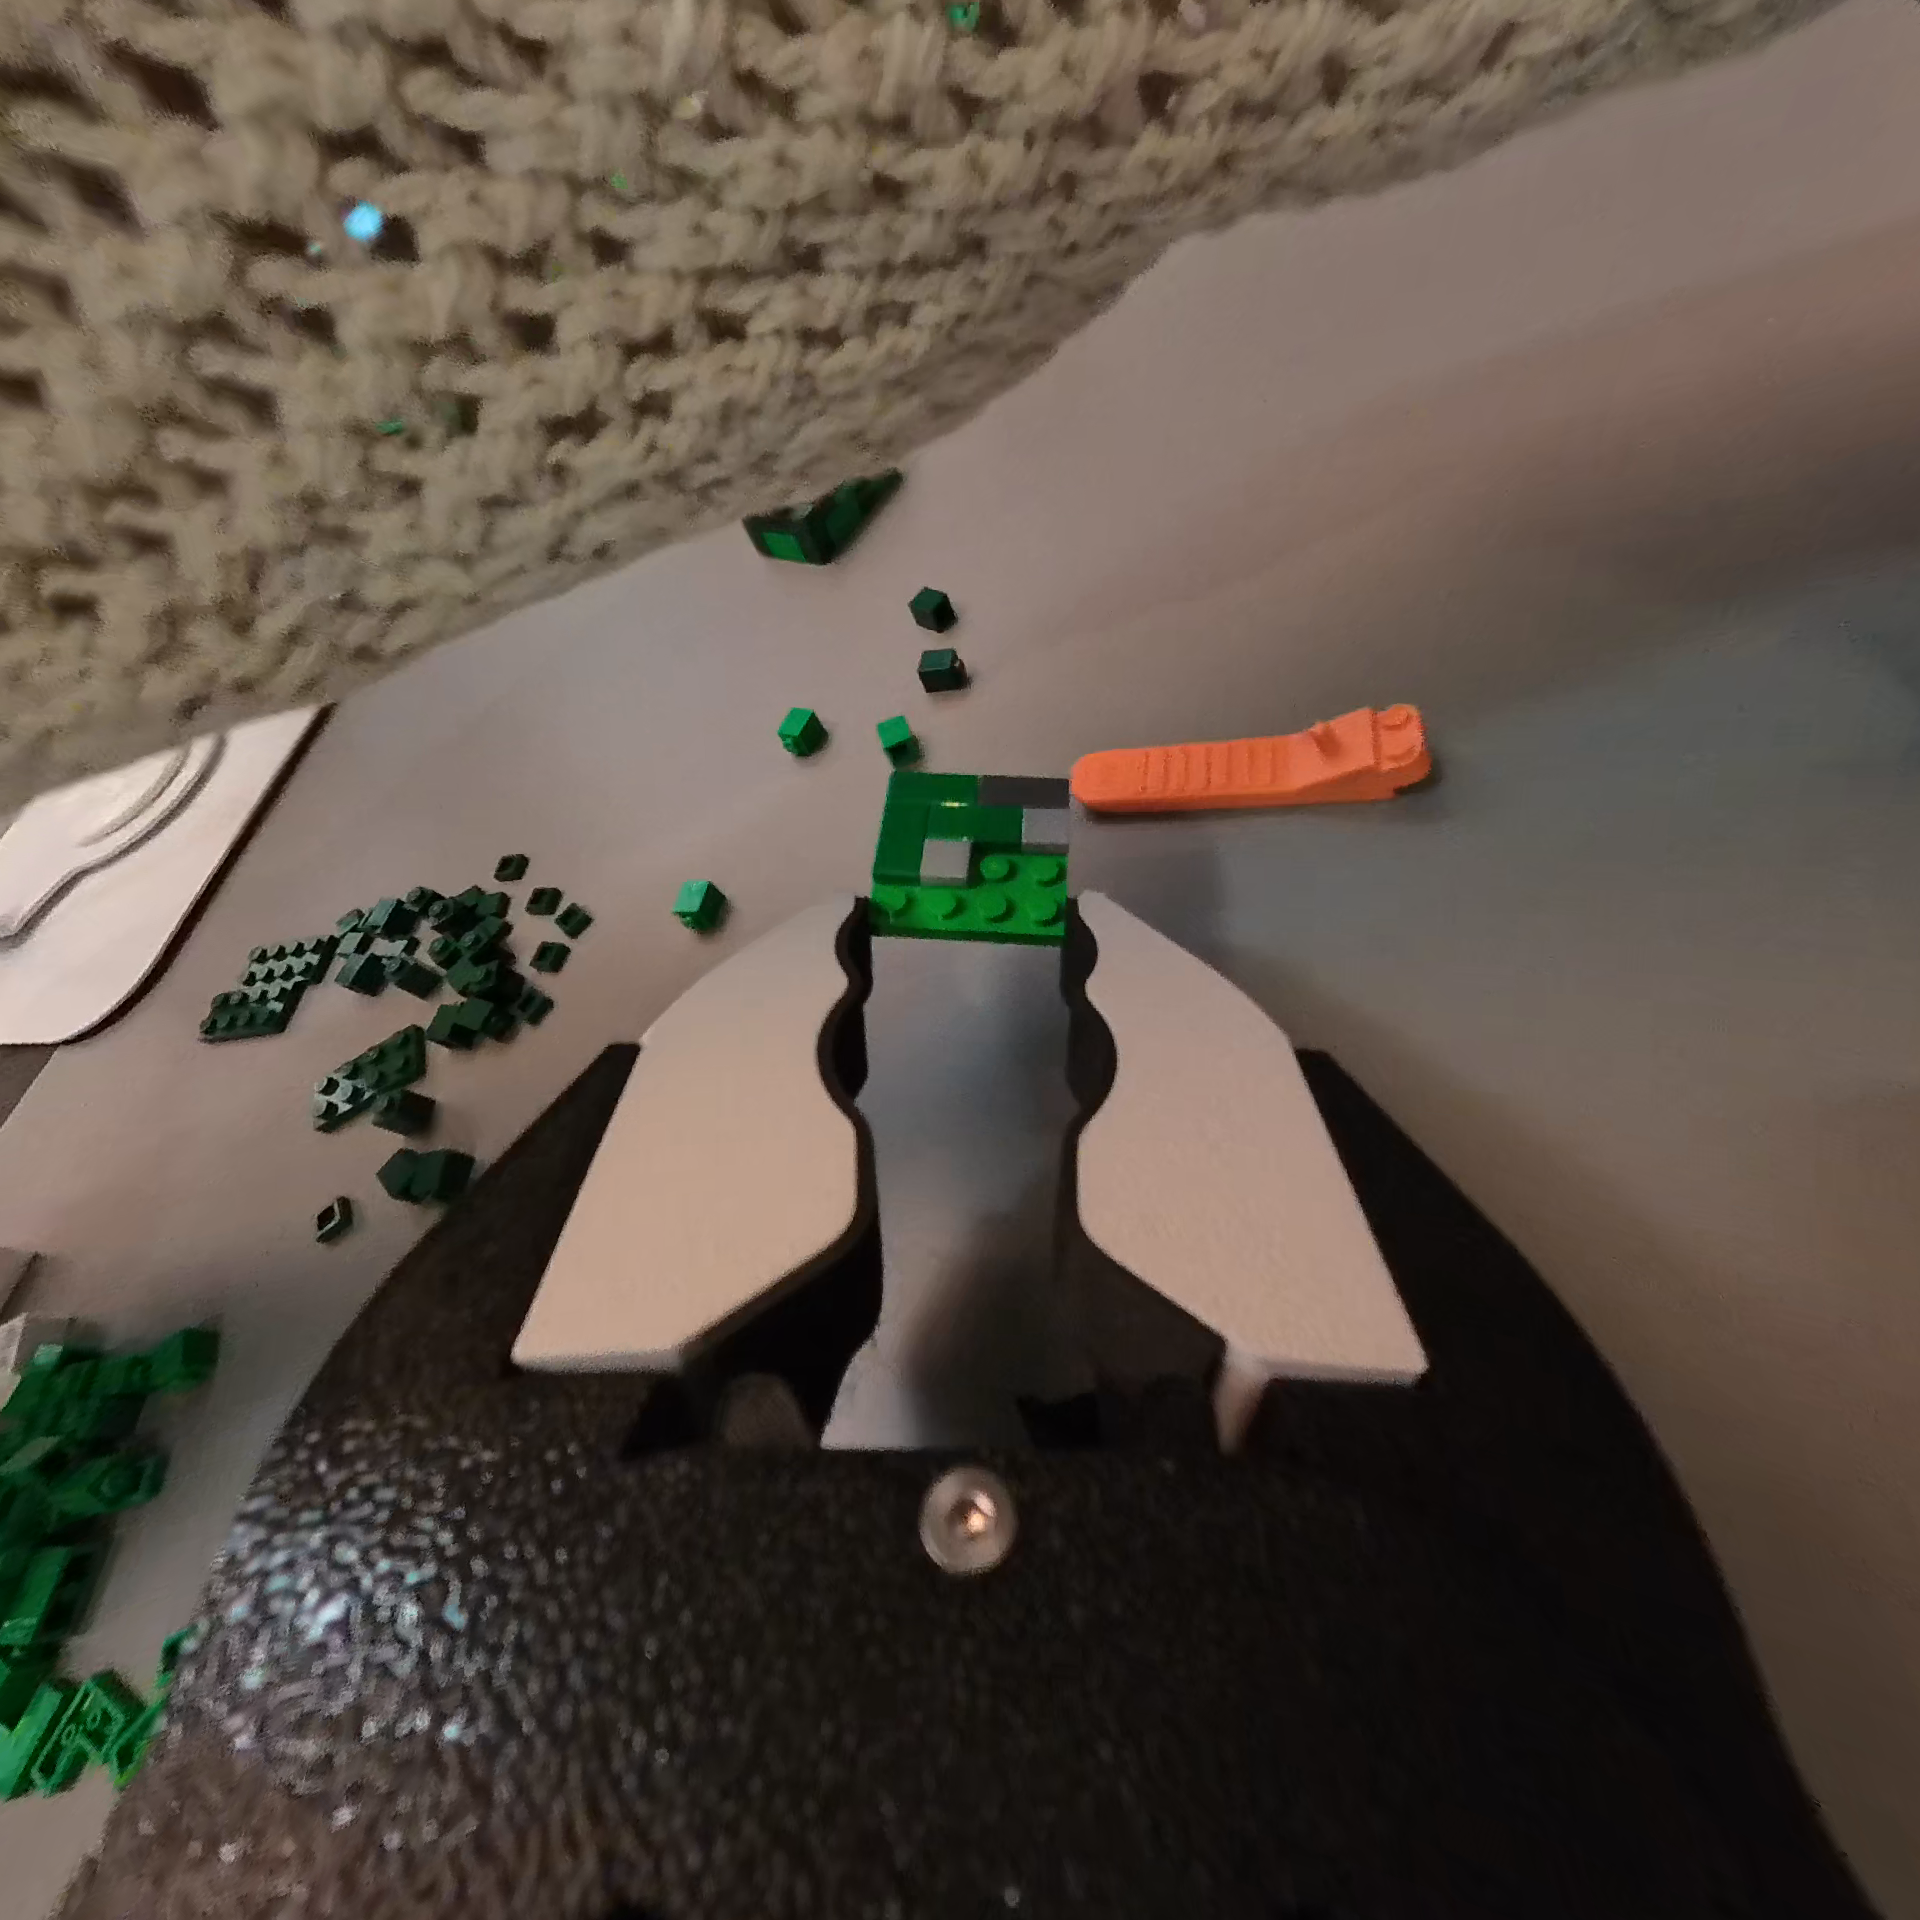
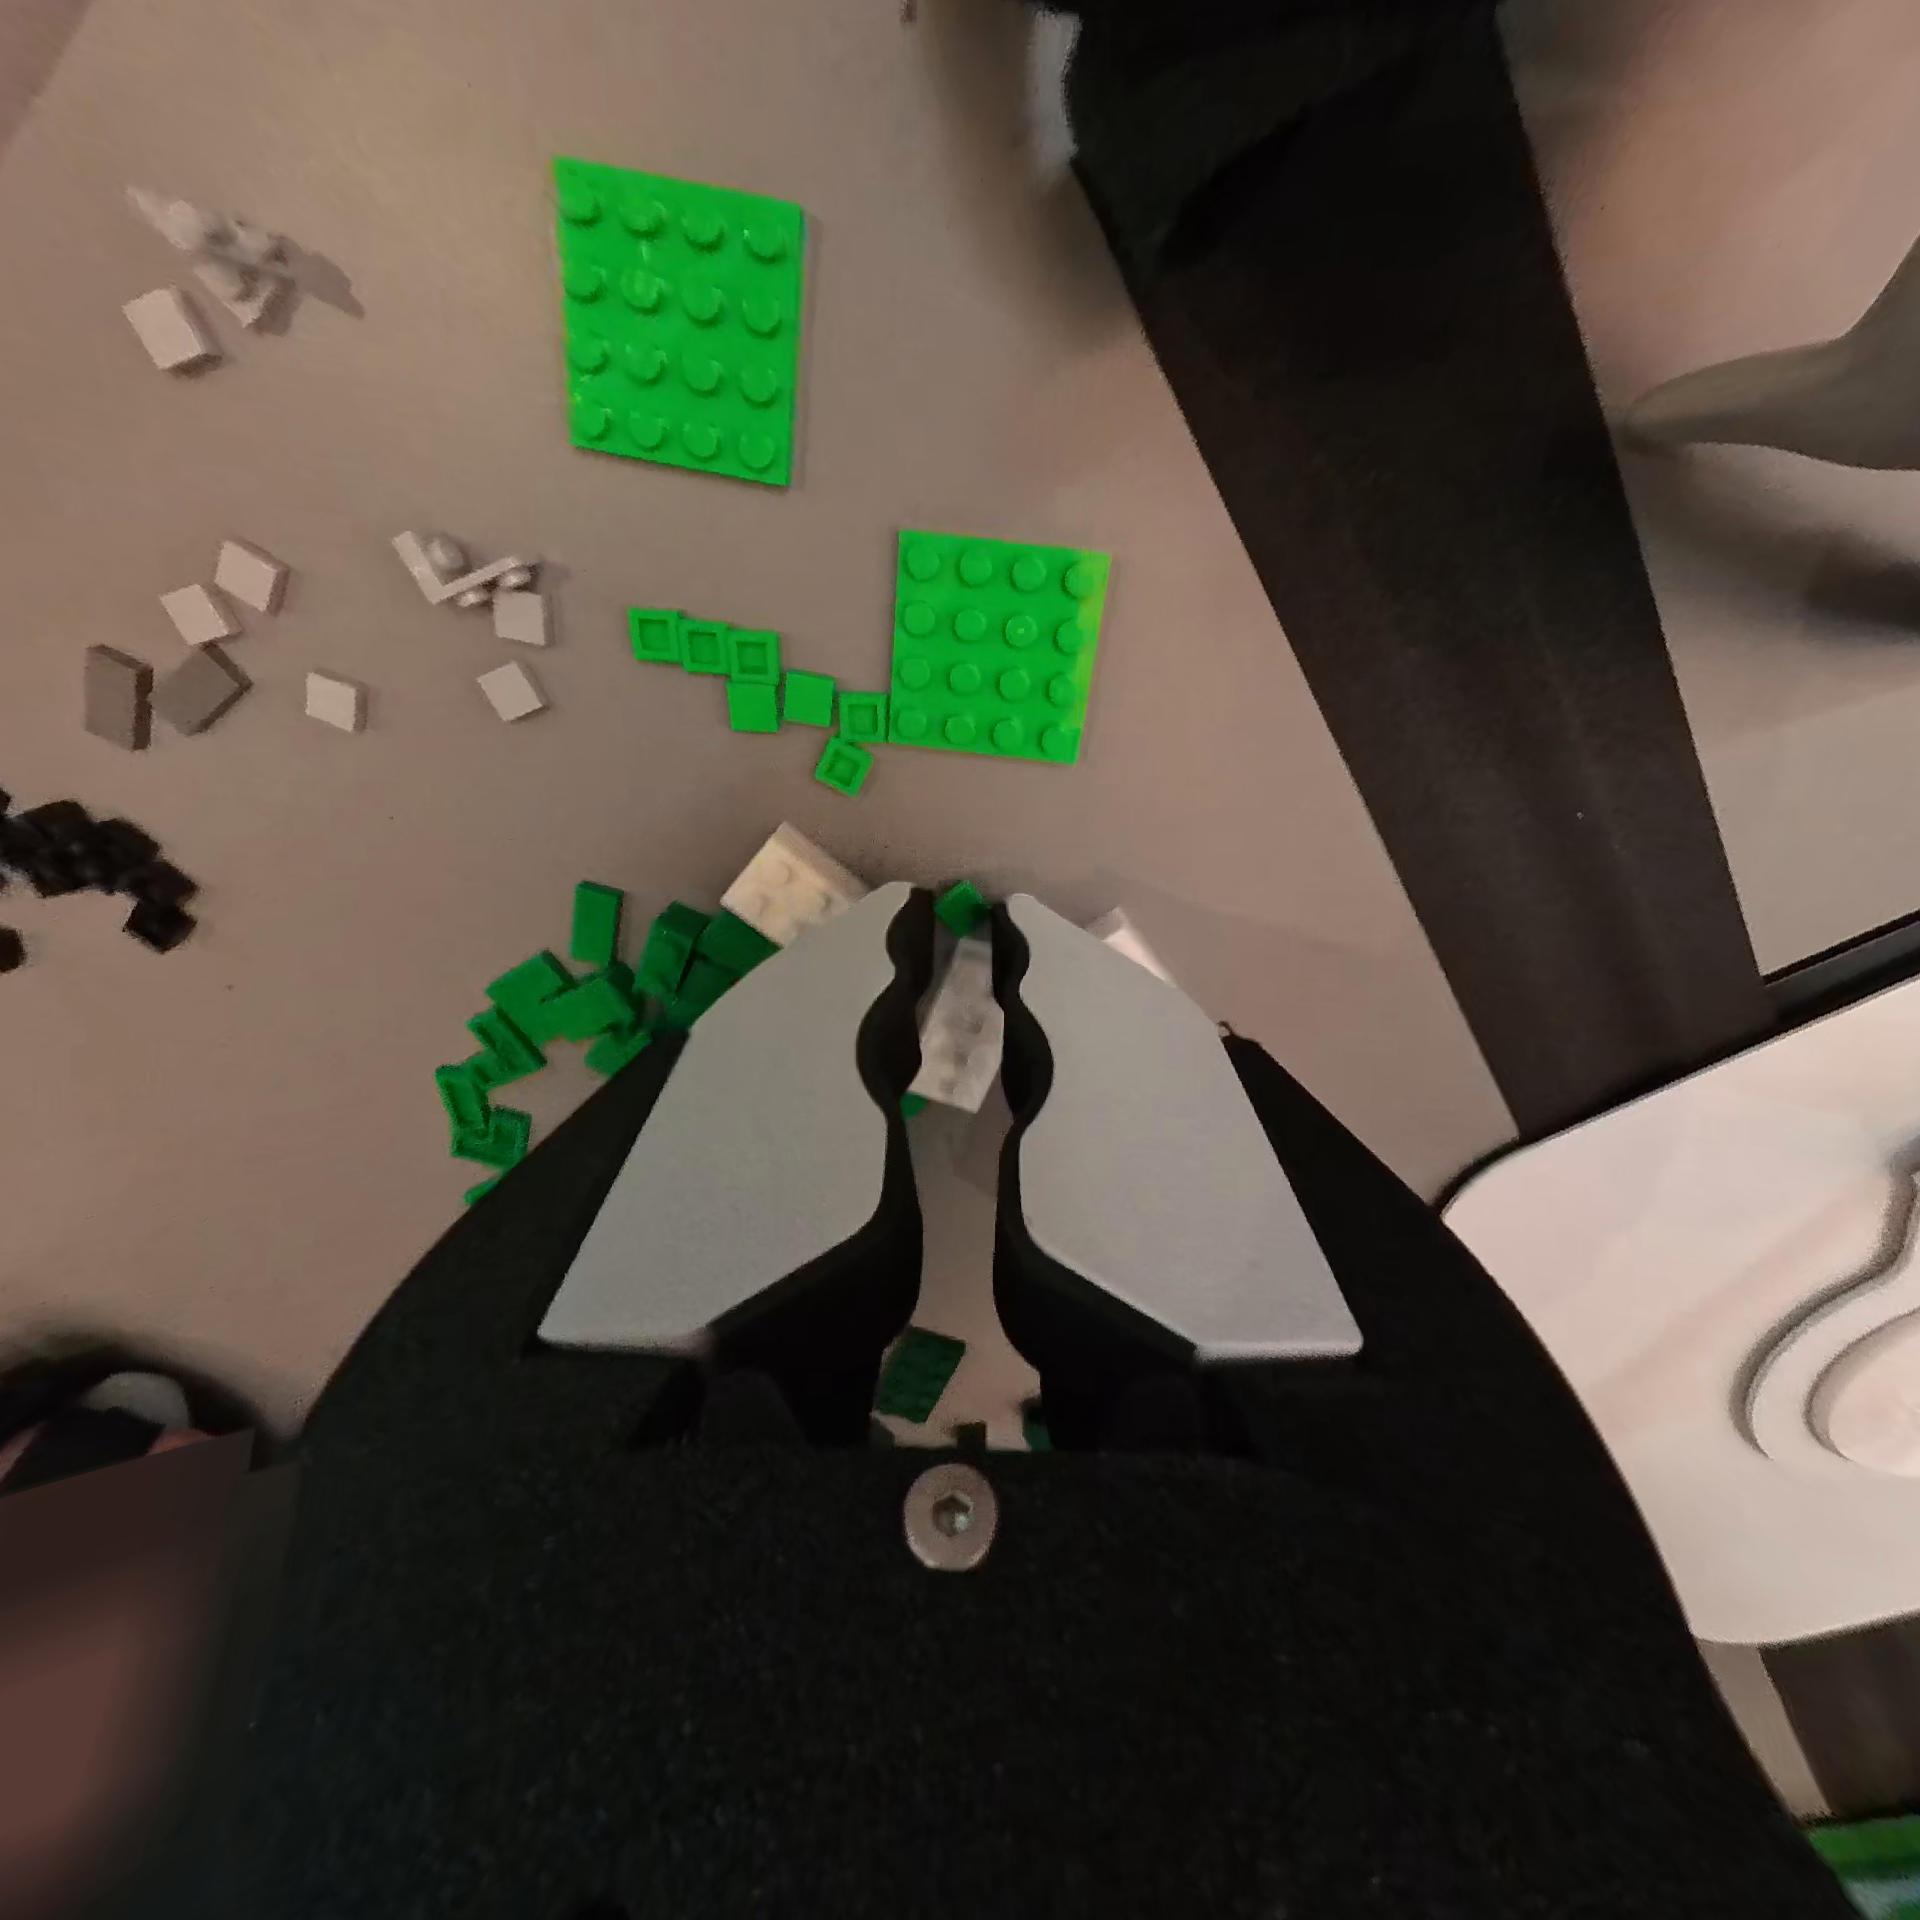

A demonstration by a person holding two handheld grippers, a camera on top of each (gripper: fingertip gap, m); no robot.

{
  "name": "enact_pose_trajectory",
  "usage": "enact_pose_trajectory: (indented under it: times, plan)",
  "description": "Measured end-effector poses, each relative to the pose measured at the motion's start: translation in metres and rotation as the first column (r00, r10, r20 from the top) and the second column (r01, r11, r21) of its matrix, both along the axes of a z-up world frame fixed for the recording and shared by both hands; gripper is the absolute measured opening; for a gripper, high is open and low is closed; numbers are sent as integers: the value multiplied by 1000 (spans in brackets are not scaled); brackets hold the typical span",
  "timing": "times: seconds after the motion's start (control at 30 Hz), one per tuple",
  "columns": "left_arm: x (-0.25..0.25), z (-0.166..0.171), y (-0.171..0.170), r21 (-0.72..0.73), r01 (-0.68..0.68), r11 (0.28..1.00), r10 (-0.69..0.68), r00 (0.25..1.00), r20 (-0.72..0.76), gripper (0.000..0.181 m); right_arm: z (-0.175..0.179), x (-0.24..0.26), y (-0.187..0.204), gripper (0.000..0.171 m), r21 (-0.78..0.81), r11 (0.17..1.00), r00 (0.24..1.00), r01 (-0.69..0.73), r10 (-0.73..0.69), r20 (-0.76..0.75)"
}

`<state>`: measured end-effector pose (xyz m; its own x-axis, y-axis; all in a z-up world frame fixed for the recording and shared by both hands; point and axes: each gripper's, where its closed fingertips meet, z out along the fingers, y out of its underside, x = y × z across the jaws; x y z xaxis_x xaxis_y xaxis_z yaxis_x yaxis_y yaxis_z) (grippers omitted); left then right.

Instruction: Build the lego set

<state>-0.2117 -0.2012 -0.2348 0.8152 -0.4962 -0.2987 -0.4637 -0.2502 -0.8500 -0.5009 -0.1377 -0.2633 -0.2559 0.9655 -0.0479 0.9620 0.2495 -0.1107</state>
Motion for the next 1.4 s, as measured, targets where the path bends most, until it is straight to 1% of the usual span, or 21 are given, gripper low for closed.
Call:
enact_pose_trajectory:
  times: [0.1,0.2,0.27,0.33,0.4,0.47,0.53,0.57,0.6,0.7,0.8,0.87,1.13,1.2,1.4]
  plan:
    - [-6,3,1,-2,-40,999,40,998,44,35,17,16,-8,10,-31,997,995,-76,74,-61]
    - [-15,10,2,17,-85,996,83,993,81,34,43,51,-13,10,-45,986,977,-161,152,-147]
    - [-20,11,2,10,-110,994,109,989,98,34,61,86,-19,10,-88,974,962,-209,188,-200]
    - [-18,12,2,-5,-98,995,98,983,156,34,77,124,-20,10,-104,961,941,-256,222,-255]
    - [-14,13,0,-21,-67,998,70,978,197,34,87,164,-21,10,-113,938,911,-328,282,-302]
    - [-10,13,-2,-44,-32,999,41,971,234,34,89,201,-21,10,-118,923,892,-367,314,-324]
    - [-4,13,-5,-73,24,997,-4,962,273,34,88,238,-35,10,-168,870,854,-464,390,-344]
    - [0,12,-7,-82,49,995,-23,959,283,34,86,259,-45,10,-193,825,823,-532,450,-347]
    - [4,11,-9,-97,84,992,-52,955,292,34,83,277,-55,10,-190,770,774,-609,524,-356]
    - [16,6,-15,-139,163,977,-116,948,295,34,69,307,-71,10,-72,673,653,-736,677,-339]
    - [20,5,-18,-153,189,970,-137,945,298,34,64,318,-86,10,-46,609,587,-792,738,-333]
    - [22,6,-19,-153,201,967,-148,941,305,34,60,317,-89,10,-33,597,574,-802,754,-319]
    - [22,5,-18,-157,193,969,-139,943,302,34,47,312,-90,10,-17,595,579,-804,776,-249]
    - [22,4,-18,-159,192,968,-138,945,298,34,46,311,-91,10,-28,599,586,-800,771,-249]
    - [22,4,-18,-163,191,968,-138,946,294,34,46,311,-91,10,-12,587,570,-810,782,-252]
